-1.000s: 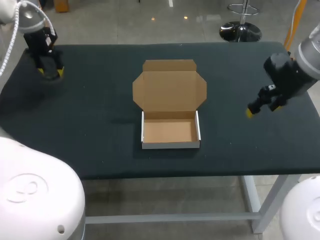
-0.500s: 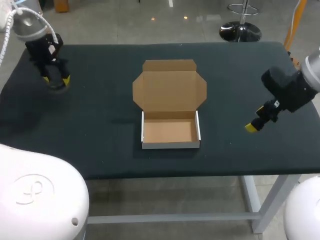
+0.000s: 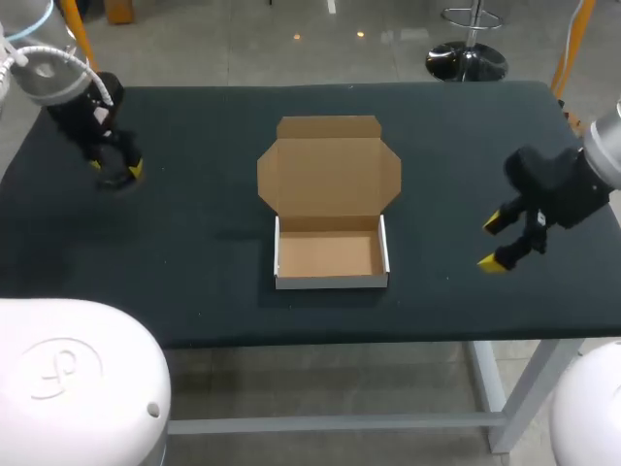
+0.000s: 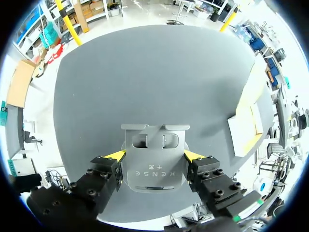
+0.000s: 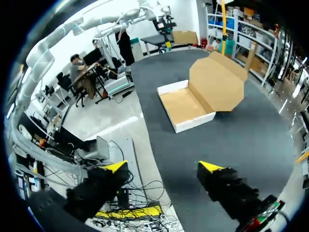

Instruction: Assemble the packaging by folding the flat box into shape, placing the metal phone stand inside, and closing the box properly

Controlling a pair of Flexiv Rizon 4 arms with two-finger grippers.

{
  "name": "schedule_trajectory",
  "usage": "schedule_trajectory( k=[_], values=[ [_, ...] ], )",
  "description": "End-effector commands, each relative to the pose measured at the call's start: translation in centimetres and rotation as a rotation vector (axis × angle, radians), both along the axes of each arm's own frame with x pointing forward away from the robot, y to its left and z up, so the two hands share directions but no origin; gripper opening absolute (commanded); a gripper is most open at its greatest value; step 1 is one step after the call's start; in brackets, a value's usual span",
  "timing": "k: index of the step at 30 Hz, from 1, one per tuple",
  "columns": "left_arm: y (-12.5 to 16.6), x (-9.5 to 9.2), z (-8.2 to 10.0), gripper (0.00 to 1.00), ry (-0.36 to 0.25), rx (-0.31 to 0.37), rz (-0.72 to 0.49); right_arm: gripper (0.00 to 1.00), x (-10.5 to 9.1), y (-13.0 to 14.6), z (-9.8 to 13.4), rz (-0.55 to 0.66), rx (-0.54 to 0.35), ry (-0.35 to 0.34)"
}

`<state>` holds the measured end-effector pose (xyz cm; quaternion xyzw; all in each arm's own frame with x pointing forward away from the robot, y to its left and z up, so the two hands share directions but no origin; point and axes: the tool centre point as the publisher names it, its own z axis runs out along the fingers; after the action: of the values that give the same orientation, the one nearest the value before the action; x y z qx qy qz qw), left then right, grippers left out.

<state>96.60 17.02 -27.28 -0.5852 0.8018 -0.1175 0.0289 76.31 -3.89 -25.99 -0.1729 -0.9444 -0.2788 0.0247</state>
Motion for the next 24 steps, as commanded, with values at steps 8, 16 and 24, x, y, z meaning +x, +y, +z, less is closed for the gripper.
schedule_trajectory(
  k=[8,16,24],
  values=[
    [-1.7,-2.0,0.4,0.0,-0.209,-0.039,0.018,1.0,1.2,0.5,-1.0,0.001,-0.024,0.006],
    [-3.5,-3.2,1.3,0.0,-0.19,-0.009,0.047,1.0,1.2,0.5,-1.0,0.001,-0.024,0.006],
    [-5.3,-5.1,2.5,0.0,-0.163,0.042,0.026,1.0,1.2,0.5,-1.0,0.001,-0.024,0.006]
  ],
)
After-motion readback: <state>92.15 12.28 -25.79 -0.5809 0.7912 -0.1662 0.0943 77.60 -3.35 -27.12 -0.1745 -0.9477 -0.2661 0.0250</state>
